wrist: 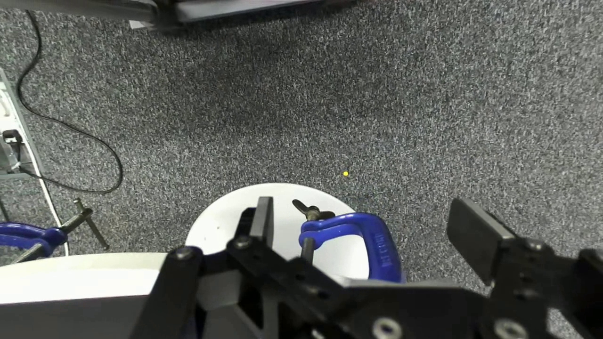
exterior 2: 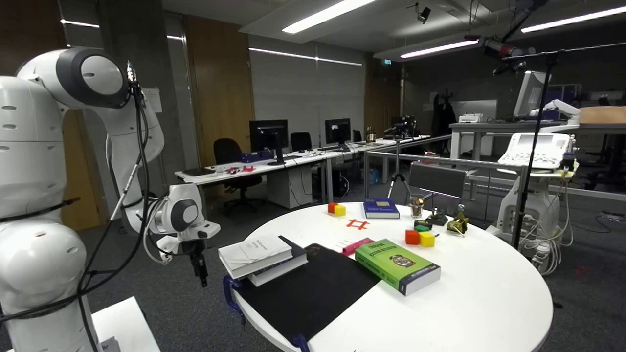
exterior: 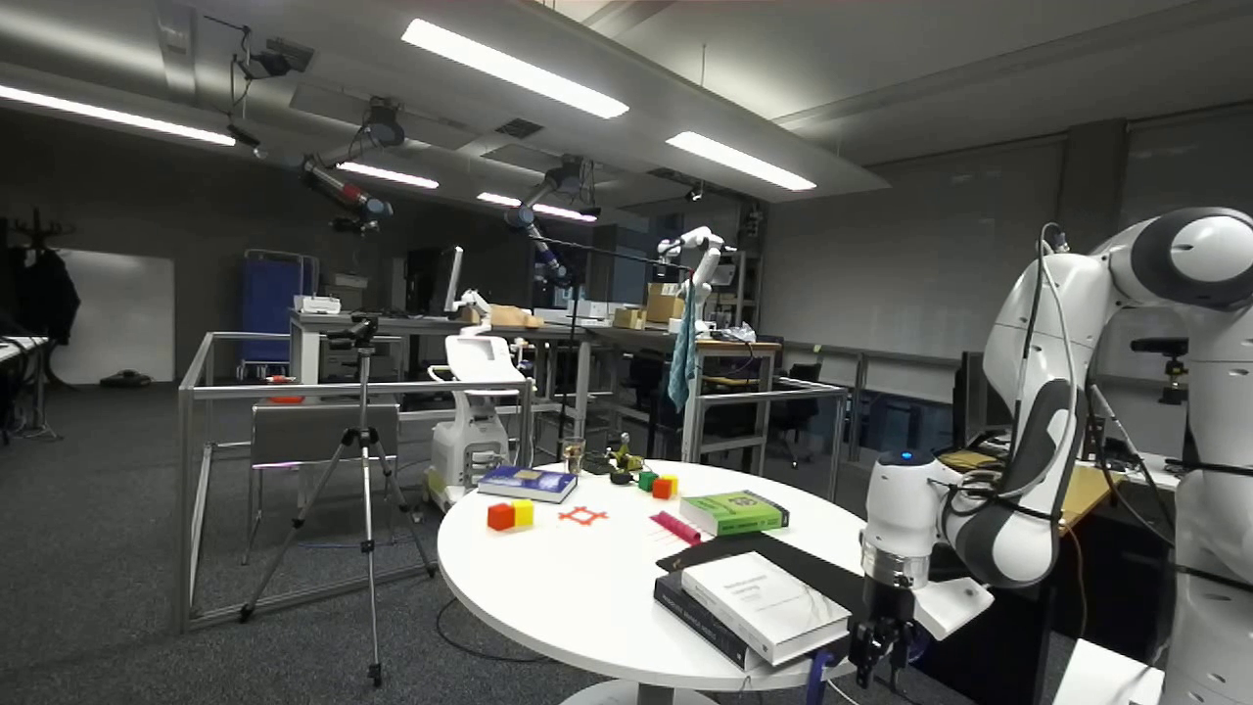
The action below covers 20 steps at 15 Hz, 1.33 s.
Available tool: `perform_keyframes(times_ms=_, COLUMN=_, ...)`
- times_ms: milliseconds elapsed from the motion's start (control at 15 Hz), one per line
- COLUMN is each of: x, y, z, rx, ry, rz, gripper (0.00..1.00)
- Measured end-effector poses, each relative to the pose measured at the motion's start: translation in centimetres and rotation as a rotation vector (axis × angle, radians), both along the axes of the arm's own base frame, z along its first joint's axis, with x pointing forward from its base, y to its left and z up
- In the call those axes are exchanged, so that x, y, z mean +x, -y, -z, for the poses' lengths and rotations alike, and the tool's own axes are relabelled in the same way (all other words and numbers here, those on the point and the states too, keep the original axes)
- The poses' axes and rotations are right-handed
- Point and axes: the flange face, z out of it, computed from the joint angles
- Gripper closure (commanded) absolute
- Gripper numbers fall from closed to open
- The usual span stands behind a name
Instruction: Push the white book backwards slightly
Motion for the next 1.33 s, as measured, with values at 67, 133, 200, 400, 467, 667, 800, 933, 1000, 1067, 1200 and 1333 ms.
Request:
perform_keyframes(times_ms=67, x=0.0, y=0.0, z=0.1, rx=-0.003, ry=0.001, rz=0.006, gripper=0.0)
perform_keyframes(times_ms=133, x=-0.1, y=0.1, z=0.1, rx=-0.006, ry=0.002, rz=0.007, gripper=0.0)
perform_keyframes(times_ms=200, x=-0.1, y=0.0, z=0.2, rx=-0.008, ry=0.002, rz=0.005, gripper=0.0)
perform_keyframes(times_ms=400, x=-0.3, y=0.0, z=0.5, rx=-0.011, ry=-0.005, rz=0.002, gripper=0.0)
perform_keyframes(times_ms=467, x=-0.3, y=0.0, z=0.6, rx=-0.012, ry=-0.009, rz=0.002, gripper=0.0)
perform_keyframes(times_ms=667, x=-0.5, y=-0.2, z=1.3, rx=0.005, ry=-0.042, rz=0.031, gripper=0.0)
perform_keyframes(times_ms=800, x=-0.8, y=-0.5, z=1.9, rx=0.022, ry=-0.073, rz=0.032, gripper=0.0)
perform_keyframes(times_ms=933, x=-1.0, y=-0.7, z=2.0, rx=0.023, ry=-0.079, rz=0.032, gripper=0.0)
perform_keyframes(times_ms=1000, x=-1.0, y=-0.6, z=2.0, rx=0.023, ry=-0.08, rz=0.032, gripper=0.0)
perform_keyframes(times_ms=1067, x=-1.0, y=-0.6, z=2.0, rx=0.023, ry=-0.08, rz=0.033, gripper=0.0)
perform_keyframes(times_ms=1200, x=-1.0, y=-0.6, z=2.1, rx=0.023, ry=-0.081, rz=0.033, gripper=0.0)
perform_keyframes(times_ms=1333, x=-0.9, y=-0.6, z=2.0, rx=0.023, ry=-0.079, rz=0.036, gripper=0.0)
